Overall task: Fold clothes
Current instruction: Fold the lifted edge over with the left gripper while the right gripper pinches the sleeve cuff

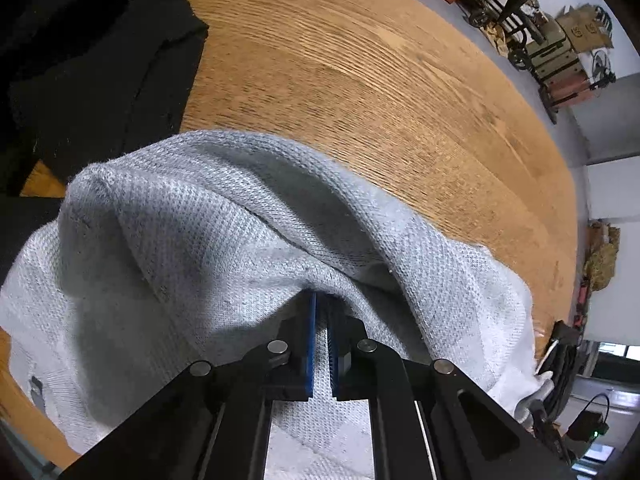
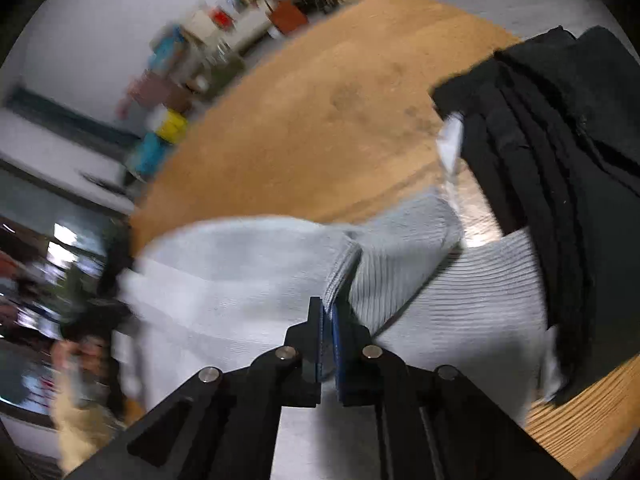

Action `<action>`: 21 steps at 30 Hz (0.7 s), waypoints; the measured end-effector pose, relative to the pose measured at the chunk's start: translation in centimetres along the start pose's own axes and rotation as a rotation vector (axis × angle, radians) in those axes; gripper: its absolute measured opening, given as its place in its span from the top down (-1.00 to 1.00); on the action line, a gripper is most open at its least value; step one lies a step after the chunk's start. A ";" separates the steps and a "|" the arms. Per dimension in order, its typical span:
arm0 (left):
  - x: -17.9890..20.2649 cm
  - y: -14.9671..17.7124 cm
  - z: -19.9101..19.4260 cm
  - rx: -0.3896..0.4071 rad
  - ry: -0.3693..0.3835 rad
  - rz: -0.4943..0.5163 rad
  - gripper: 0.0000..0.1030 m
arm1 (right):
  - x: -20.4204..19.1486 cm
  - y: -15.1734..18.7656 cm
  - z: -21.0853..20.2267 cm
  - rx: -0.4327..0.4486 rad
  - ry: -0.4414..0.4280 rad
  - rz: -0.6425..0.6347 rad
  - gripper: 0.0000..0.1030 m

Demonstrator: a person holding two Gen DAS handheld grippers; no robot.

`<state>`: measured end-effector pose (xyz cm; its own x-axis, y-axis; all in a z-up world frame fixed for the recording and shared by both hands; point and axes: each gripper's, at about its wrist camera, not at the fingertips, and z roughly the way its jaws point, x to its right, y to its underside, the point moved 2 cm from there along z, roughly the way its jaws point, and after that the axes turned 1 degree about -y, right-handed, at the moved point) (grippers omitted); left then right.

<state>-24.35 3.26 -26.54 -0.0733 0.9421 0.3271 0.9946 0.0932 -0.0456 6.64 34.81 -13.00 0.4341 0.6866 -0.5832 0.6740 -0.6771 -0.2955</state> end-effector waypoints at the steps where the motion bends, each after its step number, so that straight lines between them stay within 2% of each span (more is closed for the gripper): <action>1: -0.3 -0.2 0.2 -0.002 0.022 -0.012 0.88 | -0.7 0.3 -1.5 0.037 -0.056 0.000 0.90; 4: -2.0 -0.2 0.5 -0.012 0.113 -0.070 0.92 | -3.4 2.9 -7.8 0.144 -0.215 -0.024 0.90; 7: -3.7 -0.2 0.8 -0.024 0.210 -0.128 0.93 | -4.9 6.9 -11.9 0.175 -0.228 -0.081 0.90; 9: -4.6 -0.5 1.0 -0.031 0.289 -0.183 0.94 | -5.0 10.0 -12.6 0.157 -0.165 -0.102 0.90; 11: -5.3 -0.1 0.8 -0.047 0.386 -0.242 0.91 | -3.6 12.7 -11.6 0.108 -0.125 -0.053 0.90; 12: -5.5 0.4 0.6 -0.051 0.409 -0.252 0.91 | -2.5 13.9 -10.5 0.068 -0.087 -0.012 0.90; 14: -5.7 1.1 -0.4 -0.047 0.430 -0.243 0.90 | -1.3 15.1 -8.6 0.018 -0.069 0.034 0.90; 18: -5.8 2.9 -4.0 -0.012 0.460 -0.193 0.86 | -1.3 13.5 -6.7 0.004 -0.047 0.024 0.90; 20: -5.8 3.4 -5.4 0.006 0.460 -0.176 0.64 | -1.8 12.6 -6.4 0.000 -0.010 -0.020 0.90; 21: -5.7 3.2 -5.6 0.018 0.428 -0.174 0.35 | -1.8 12.2 -6.5 -0.004 0.003 -0.039 0.90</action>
<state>-20.32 -3.56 -23.29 -0.1988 0.6945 0.6915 0.9683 0.2479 0.0295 17.97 27.01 -10.60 0.4098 0.7131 -0.5688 0.6926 -0.6491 -0.3147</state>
